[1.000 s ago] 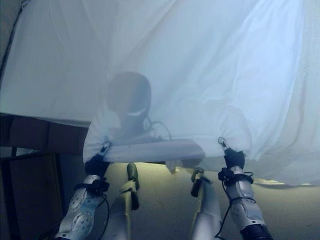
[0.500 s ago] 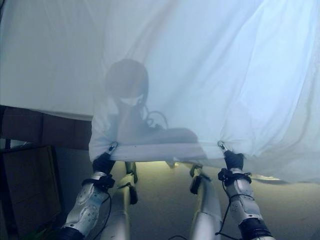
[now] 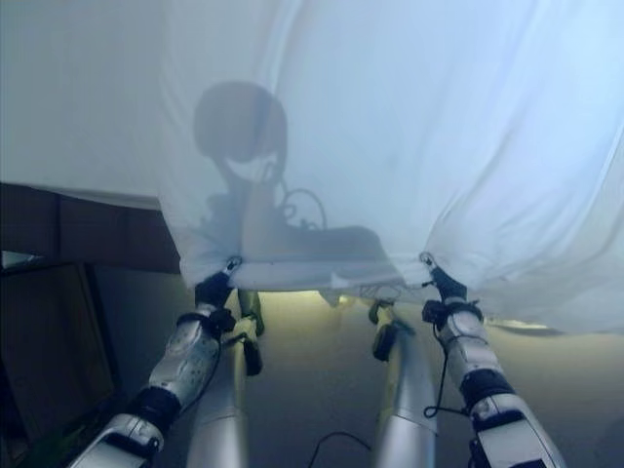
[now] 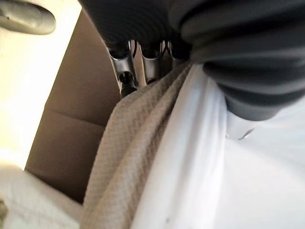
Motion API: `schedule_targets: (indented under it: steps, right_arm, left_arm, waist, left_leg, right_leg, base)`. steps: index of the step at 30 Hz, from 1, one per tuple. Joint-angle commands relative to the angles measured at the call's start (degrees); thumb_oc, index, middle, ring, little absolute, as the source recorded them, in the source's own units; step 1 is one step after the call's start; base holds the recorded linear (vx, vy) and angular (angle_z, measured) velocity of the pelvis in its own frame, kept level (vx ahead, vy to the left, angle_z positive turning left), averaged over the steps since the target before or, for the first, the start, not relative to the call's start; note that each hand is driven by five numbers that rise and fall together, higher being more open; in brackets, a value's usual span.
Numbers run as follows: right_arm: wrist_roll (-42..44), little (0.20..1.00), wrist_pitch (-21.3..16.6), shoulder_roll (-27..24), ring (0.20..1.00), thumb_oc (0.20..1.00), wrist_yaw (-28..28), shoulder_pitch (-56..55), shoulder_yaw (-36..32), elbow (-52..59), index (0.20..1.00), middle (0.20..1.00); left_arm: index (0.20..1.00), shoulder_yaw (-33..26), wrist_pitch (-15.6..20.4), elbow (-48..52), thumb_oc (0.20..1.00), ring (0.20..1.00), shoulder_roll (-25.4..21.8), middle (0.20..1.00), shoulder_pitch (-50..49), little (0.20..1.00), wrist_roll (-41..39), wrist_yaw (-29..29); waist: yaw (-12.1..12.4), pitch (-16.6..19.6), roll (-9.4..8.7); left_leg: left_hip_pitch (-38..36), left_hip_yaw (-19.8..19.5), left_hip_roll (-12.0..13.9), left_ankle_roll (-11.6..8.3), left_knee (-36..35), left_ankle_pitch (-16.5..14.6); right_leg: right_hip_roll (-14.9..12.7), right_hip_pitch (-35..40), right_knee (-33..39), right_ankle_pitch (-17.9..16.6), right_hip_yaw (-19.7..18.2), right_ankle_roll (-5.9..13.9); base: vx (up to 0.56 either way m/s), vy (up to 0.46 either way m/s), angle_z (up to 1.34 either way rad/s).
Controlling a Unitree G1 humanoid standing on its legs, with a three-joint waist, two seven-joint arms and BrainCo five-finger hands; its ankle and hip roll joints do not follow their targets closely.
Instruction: Make the bed
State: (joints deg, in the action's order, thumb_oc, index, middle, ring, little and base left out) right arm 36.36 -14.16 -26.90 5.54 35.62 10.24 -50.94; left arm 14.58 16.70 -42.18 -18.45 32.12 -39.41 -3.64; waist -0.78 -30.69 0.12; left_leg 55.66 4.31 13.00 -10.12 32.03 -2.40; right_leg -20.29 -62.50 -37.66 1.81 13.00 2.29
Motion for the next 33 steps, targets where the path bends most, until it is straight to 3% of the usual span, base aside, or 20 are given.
schedule_targets:
  steps: [1,13,14,15,16,19,20,24,29,33]
  right_arm:
    - [-1.69,0.2,5.34,-6.86,0.2,0.2,5.28,-4.33,0.36,-12.07,0.2,0.2]
    - [-9.74,0.2,9.48,-8.83,0.2,0.2,4.59,4.89,6.46,-23.67,0.2,0.2]
    - [-12.22,0.41,10.45,-8.88,0.41,0.41,4.54,6.07,7.7,-25.02,0.41,0.41]
    - [-15.32,0.893,11.15,-8.88,0.893,0.893,4.78,7.4,9.56,-25.83,0.893,0.893]
    - [-16.79,1.0,11.23,-8.55,1.0,1.0,5.3,7.96,10.3,-26.16,1.0,1.0]
    - [-19.16,1.0,11.66,-8.62,1.0,1.0,5.82,7.9,11.3,-26.68,1.0,1.0]
    - [-20.5,1.0,11.81,-9.33,1.0,1.0,5.49,6.98,10.95,-27.6,1.0,1.0]
    - [-22.2,1.0,12.65,-10.77,1.0,1.0,4.34,3.53,9.12,-30.0,1.0,1.0]
    - [-22.42,1.0,12.95,-13.01,1.0,1.0,2.97,-3.51,4.52,-31.77,1.0,1.0]
    - [-21.03,1.0,13.89,-16.57,1.0,1.0,0.99,-12.46,-3.3,-34.97,1.0,1.0]
  left_arm:
    - [0.2,-4.07,-2.83,-12.0,0.2,0.2,-7.43,0.2,-6.72,0.2,2.18,-6.87]
    - [0.2,0.06,-5.45,-20.03,0.2,0.2,-9.7,0.2,1.89,0.2,6.06,-8.98]
    - [0.307,0.51,-6.44,-21.63,0.307,0.307,-9.54,0.307,2.58,0.307,6.53,-8.88]
    - [1.0,1.08,-7.13,-23.11,1.0,1.0,-9.54,1.0,3.56,1.0,8.16,-9.29]
    - [1.0,1.47,-6.98,-22.87,1.0,1.0,-9.22,1.0,4.14,1.0,9.49,-10.25]
    - [1.0,2.29,-7.5,-22.89,1.0,1.0,-8.76,1.0,3.66,1.0,12.17,-10.77]
    - [1.0,3.01,-8.51,-24.26,1.0,1.0,-9.56,1.0,2.54,1.0,17.17,-10.93]
    - [1.0,2.4,-9.86,-27.23,1.0,1.0,-11.64,1.0,-0.23,1.0,23.33,-10.49]
    - [1.0,-1.78,-10.15,-28.46,1.0,1.0,-13.77,1.0,-5.77,1.0,22.3,-8.49]
    - [1.0,-7.95,-10.85,-30.04,1.0,1.0,-15.67,1.0,-12.61,1.0,19.3,-5.3]
  waist:
    - [-0.28,0.9,-0.05]
    - [0.35,0.9,0.16]
    - [0.52,0.9,0.14]
    - [0.62,0.9,0.1]
    - [0.64,0.9,0.09]
    - [0.67,0.9,0.0]
    - [0.66,0.9,-0.19]
    - [0.49,0.9,-0.69]
    - [0.38,0.9,-1.03]
    - [0.55,0.9,-0.74]
  left_leg:
    - [8.16,0.1,-1.22,4.28,5.26,-1.41]
    - [20.77,-2.75,-0.81,5.71,22.56,-7.22]
    - [21.21,-2.89,-0.77,5.82,22.96,-7.41]
    - [21.91,-2.95,-0.7,6.07,24.12,-7.82]
    - [22.47,-2.99,-0.82,6.23,24.73,-8.18]
    - [23.4,-3.26,-1.08,6.59,26.27,-8.7]
    - [23.87,-3.54,-1.15,7.04,27.49,-9.26]
    - [23.59,-3.26,-1.54,7.56,28.21,-9.75]
    - [22.8,-3.57,-2.14,8.5,31.22,-11.71]
    - [20.64,-3.92,-2.37,9.21,34.98,-15.01]
  right_leg:
    - [-2.1,-3.37,-3.18,1.3,-4.26,5.12]
    - [-2.71,-15.8,-20.22,9.99,-7.78,2.06]
    - [-2.82,-16.39,-20.85,10.43,-7.85,1.94]
    - [-2.81,-17.13,-21.85,10.92,-8.11,1.77]
    - [-2.82,-17.93,-22.84,11.23,-8.33,1.73]
    - [-2.83,-19.14,-24.38,11.92,-8.72,1.53]
    - [-2.83,-19.62,-25.2,12.2,-8.86,1.34]
    - [-2.83,-19.5,-25.85,12.61,-9.07,1.32]
    - [-3.31,-19.02,-28.95,14.47,-10.23,1.05]
    - [-4.62,-16.58,-32.37,17.12,-11.25,0.88]
  base:
    - [0.01,0.007,-0.09]
    - [0.03,-0.013,-0.01]
    - [0.05,-0.019,-0.07]
    - [0.05,-0.009,-0.09]
    - [0.03,-0.005,-0.08]
    - [0.04,0.008,0.02]
    - [0.02,0.009,-0.06]
    - [0.02,0.013,0.01]
    - [0.02,0.019,0.04]
    - [0.03,0.03,0.09]
